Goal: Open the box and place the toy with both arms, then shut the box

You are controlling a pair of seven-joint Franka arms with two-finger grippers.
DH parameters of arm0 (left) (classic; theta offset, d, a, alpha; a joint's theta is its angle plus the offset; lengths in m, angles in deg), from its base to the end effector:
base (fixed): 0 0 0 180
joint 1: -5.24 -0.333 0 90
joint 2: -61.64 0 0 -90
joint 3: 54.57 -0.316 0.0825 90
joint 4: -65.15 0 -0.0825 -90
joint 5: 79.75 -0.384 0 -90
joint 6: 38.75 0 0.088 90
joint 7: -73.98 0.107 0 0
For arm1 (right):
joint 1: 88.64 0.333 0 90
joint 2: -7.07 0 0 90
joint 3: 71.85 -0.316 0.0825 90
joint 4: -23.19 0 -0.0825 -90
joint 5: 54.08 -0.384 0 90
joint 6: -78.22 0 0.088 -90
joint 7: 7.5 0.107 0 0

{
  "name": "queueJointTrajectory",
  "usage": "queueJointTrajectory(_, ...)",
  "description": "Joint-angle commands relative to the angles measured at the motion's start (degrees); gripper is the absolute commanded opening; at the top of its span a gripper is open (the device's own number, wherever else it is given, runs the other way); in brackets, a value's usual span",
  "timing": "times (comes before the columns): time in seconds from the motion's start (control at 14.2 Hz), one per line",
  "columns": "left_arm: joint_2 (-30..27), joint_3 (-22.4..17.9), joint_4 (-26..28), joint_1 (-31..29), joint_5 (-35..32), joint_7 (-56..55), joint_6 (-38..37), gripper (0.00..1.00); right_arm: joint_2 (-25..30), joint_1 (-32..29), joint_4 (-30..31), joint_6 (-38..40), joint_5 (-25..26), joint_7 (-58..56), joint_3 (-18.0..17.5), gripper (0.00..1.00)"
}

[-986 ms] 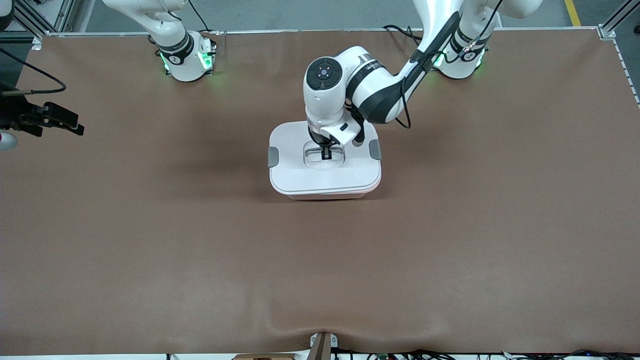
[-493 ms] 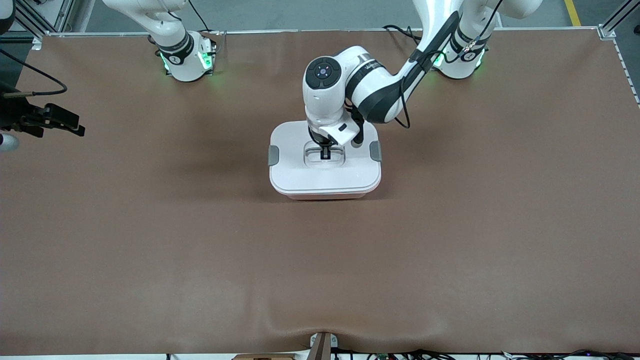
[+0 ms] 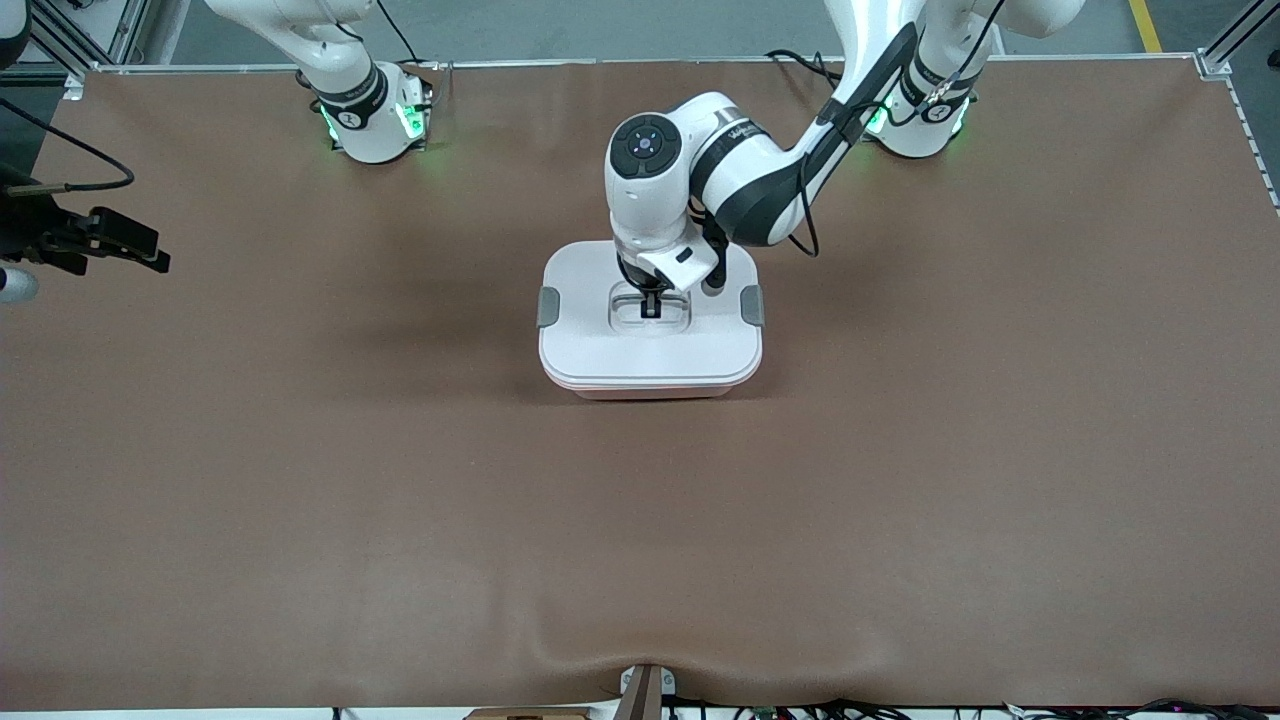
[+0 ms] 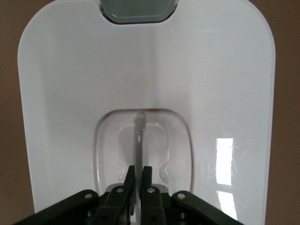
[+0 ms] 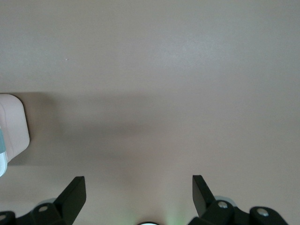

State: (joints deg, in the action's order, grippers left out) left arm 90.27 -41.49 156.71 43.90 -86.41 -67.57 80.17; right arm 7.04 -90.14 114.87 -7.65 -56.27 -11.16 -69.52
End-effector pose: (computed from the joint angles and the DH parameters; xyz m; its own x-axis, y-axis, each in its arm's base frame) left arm 0.4430 -0.5197 0.3472 0.0335 0.9994 0.0015 0.9994 -0.0335 -0.0107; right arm 0.5447 -0.0321 0.6046 0.9951 0.0001 -0.0991 -0.0044 -0.9990 -0.0446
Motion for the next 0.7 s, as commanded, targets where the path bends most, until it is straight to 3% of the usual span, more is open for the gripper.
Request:
queueJointTrajectory(0.0,0.8,-0.1,0.5,0.0,-1.0,0.0,0.3,0.00,-0.1,-1.1,-0.5,0.2,0.5,0.4,-1.0,1.00)
queueJointTrajectory(0.63,0.7,-0.6,-0.1,-0.4,-1.0,1.9,-1.4,0.00,-0.1,-1.1,-0.5,0.2,0.5,0.4,-1.0,1.00)
